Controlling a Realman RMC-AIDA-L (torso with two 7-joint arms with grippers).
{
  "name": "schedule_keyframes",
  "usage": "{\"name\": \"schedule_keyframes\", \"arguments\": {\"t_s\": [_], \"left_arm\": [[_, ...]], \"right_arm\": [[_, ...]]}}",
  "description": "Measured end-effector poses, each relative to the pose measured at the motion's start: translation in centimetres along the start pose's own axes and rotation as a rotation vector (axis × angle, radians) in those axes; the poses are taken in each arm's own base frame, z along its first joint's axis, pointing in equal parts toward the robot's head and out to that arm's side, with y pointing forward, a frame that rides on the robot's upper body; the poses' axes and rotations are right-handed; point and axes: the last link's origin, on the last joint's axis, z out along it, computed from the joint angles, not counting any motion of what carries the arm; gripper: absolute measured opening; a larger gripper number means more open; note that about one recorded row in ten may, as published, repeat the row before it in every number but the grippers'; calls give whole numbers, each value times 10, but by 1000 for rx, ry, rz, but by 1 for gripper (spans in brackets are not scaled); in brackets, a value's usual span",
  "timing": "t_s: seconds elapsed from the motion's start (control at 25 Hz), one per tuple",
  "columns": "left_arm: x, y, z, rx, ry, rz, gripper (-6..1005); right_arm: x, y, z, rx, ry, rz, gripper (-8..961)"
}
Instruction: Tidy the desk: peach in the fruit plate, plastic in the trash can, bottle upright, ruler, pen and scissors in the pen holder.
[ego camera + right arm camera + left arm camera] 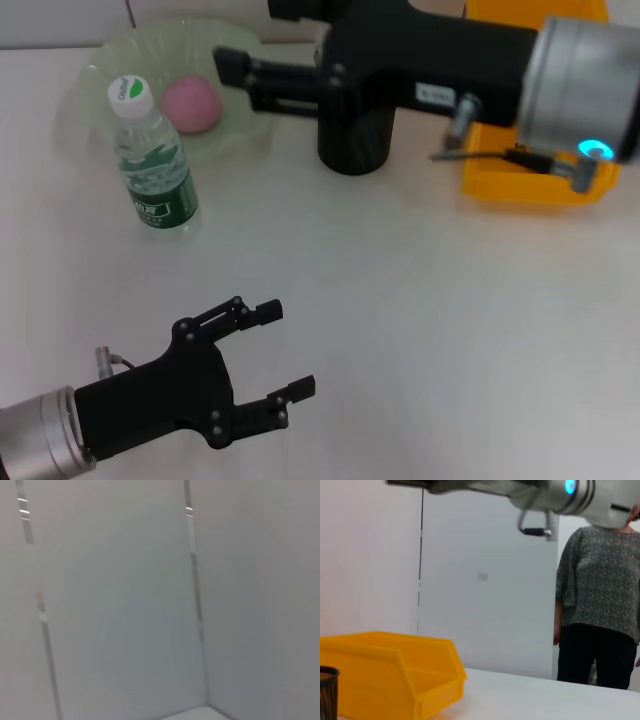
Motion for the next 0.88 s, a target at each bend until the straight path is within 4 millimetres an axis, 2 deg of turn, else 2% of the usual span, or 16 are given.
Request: {"name": "schedule_keyframes", "arguments": {"t_s": [0.12, 0.16, 0.2, 0.24, 0.28, 0.32, 0.36, 0.4, 0.48, 0.56, 0.6, 0.72, 0.76, 0.88], "left_arm": [[1, -1, 0, -3, 6, 3, 801], [2, -1, 0, -4, 7, 3, 801], [2, -1, 0, -4, 7, 3, 801], [2, -1, 1, -5, 7, 2, 801], [2, -1, 1, -5, 7, 2, 801], [3, -2, 1, -7, 9, 1, 801], [4, -3, 1, -10, 11, 1, 801], [4, -3, 1, -10, 11, 1, 801], [6, -4, 1, -16, 14, -3, 801], [9, -8, 2, -28, 13, -20, 801], [9, -8, 2, -28, 13, -20, 801], [12, -12, 4, -39, 6, -31, 801], [13, -16, 4, -44, -2, -39, 801], [14, -19, 4, -47, -7, -40, 801]], "right_arm": [[18, -4, -24, -89, 7, -8, 753], [34, -7, -41, -129, 1, -21, 753], [34, -7, -41, -129, 1, -21, 753], [54, -9, -57, -155, -28, -32, 753], [54, -9, -57, -155, -28, -32, 753], [63, -9, -63, -159, -44, -42, 754], [83, -7, -75, -167, -69, -47, 754], [92, -6, -80, -172, -74, -47, 754], [99, -6, -84, -174, -76, -45, 754], [122, -4, -95, -172, -76, -19, 754], [122, -4, -95, -172, -76, -19, 754], [144, 0, -102, -173, -61, -2, 754], [157, 3, -103, -180, -35, 9, 751], [168, 6, -103, -186, -15, 13, 748]]}}
